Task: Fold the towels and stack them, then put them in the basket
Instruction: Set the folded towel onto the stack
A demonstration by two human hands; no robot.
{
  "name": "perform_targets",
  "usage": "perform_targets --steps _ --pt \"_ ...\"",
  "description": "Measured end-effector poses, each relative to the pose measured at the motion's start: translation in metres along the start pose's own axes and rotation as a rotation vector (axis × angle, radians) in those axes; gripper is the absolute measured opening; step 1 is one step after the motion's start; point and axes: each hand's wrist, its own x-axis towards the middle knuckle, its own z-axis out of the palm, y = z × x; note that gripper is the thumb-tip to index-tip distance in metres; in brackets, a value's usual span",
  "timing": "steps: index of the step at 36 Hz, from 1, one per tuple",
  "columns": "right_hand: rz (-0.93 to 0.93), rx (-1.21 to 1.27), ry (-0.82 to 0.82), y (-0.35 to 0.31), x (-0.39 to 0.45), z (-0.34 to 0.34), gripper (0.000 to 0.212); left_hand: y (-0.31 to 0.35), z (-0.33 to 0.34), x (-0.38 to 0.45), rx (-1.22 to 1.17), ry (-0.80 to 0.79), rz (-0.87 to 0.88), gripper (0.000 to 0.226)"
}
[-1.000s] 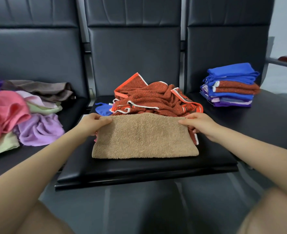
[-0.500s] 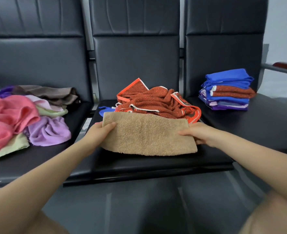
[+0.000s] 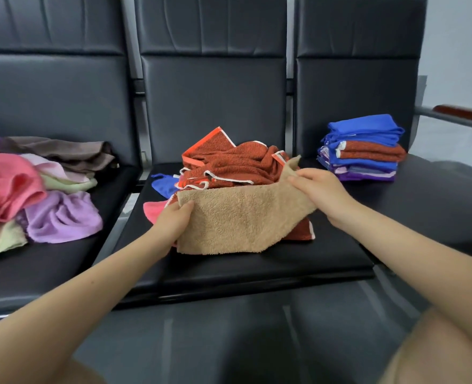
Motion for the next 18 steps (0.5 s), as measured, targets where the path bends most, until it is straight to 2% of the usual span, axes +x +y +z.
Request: perform_targets --steps 3,7,11,13,15,18 --pt "-0.039 0.088 -0.055 -0.013 -0.004 0.019 0.014 -0.001 -0.005 0.002 0.021 -0.005 -0.02 0.041" --pt "-0.086 0.172 -0.152 -0.023 -0.007 0.051 0.013 -0.001 -0.019 0.003 0.033 0.022 0.011 0.03" --pt "0.019 0.142 -0.503 -0.019 -0.012 0.081 0.018 -0.003 -0.031 0.004 0.006 0.191 0.087 0.017" --pt "-0.004 0.008 -0.572 -0.013 -0.014 0.089 0.016 -0.001 -0.033 0.002 0.063 0.252 0.195 0.013" --pt "-0.058 -0.122 -0.513 -0.01 -0.014 0.091 0.012 0.001 -0.031 -0.002 0.131 0.244 0.283 0.012" --pt "-0.123 -0.165 -0.293 -0.005 -0.011 0.085 0.013 0.003 -0.024 -0.005 0.199 0.159 0.323 0.012"
